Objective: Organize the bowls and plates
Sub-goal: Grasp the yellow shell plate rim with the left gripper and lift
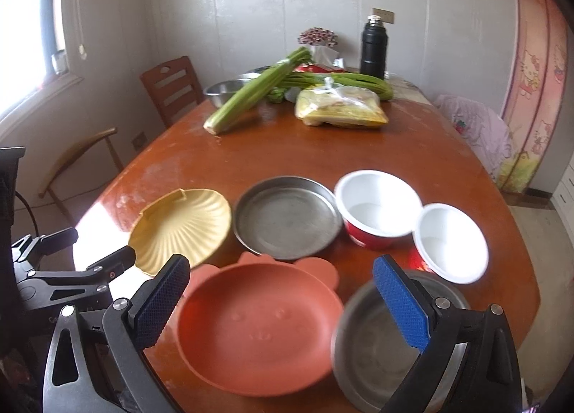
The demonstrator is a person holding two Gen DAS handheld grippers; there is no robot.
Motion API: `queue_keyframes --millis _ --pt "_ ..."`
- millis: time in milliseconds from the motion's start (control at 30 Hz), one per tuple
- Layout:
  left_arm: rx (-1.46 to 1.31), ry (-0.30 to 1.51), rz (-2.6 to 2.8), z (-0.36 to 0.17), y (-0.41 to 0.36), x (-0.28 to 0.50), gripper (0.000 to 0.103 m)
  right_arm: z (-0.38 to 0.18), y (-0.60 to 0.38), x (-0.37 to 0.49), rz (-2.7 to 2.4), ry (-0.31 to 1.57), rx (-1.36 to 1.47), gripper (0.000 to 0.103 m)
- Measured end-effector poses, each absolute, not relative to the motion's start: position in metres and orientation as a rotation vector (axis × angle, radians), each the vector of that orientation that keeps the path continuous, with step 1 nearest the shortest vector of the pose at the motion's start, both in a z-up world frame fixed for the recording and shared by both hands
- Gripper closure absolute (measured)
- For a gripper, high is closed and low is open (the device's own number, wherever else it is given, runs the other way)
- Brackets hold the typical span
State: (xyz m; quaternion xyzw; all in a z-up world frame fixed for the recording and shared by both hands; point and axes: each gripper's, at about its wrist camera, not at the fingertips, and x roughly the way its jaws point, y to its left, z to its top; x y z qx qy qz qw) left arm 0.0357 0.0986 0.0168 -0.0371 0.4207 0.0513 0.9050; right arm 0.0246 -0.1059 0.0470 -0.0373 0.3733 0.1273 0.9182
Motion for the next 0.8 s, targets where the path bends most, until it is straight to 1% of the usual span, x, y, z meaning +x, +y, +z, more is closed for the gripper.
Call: queue_keyframes --millis 167,367,500,567,667,700,733,800 --pt "-0.134 0.898 0.127 0.008 0.133 0.044 0.001 0.041 -0.077 0.044 0.352 0.817 -0.074 0.001" --pt "-0.182 0.98 0.118 -0.015 0.161 0.061 0.001 0.015 -0.05 0.069 0.397 0.926 -0.083 0.001" --pt "-0.186 0.999 0.118 -0.023 0.167 0.074 0.001 0.0 -0.035 0.079 0.389 0.969 -0.12 0.008" --pt "-0.184 0.998 0.111 -0.025 0.167 0.08 0.001 -0.006 -0.033 0.083 0.379 0.983 -0.125 0.009" --pt "-0.186 1.016 0.078 -0.029 0.166 0.089 0.001 -0.013 -0.027 0.089 0.371 0.999 -0.136 0.017" --pt "-0.179 1.024 0.065 -0.031 0.164 0.092 0.001 -0.016 -0.026 0.091 0.371 1.006 -0.141 0.026" --pt "-0.174 1.032 0.065 -0.033 0.163 0.094 0.002 -0.018 -0.024 0.092 0.368 1.013 -0.149 0.032" --pt "-0.164 1.041 0.059 -0.036 0.161 0.099 0.005 -0.024 -0.019 0.096 0.363 1.025 -0.173 0.034"
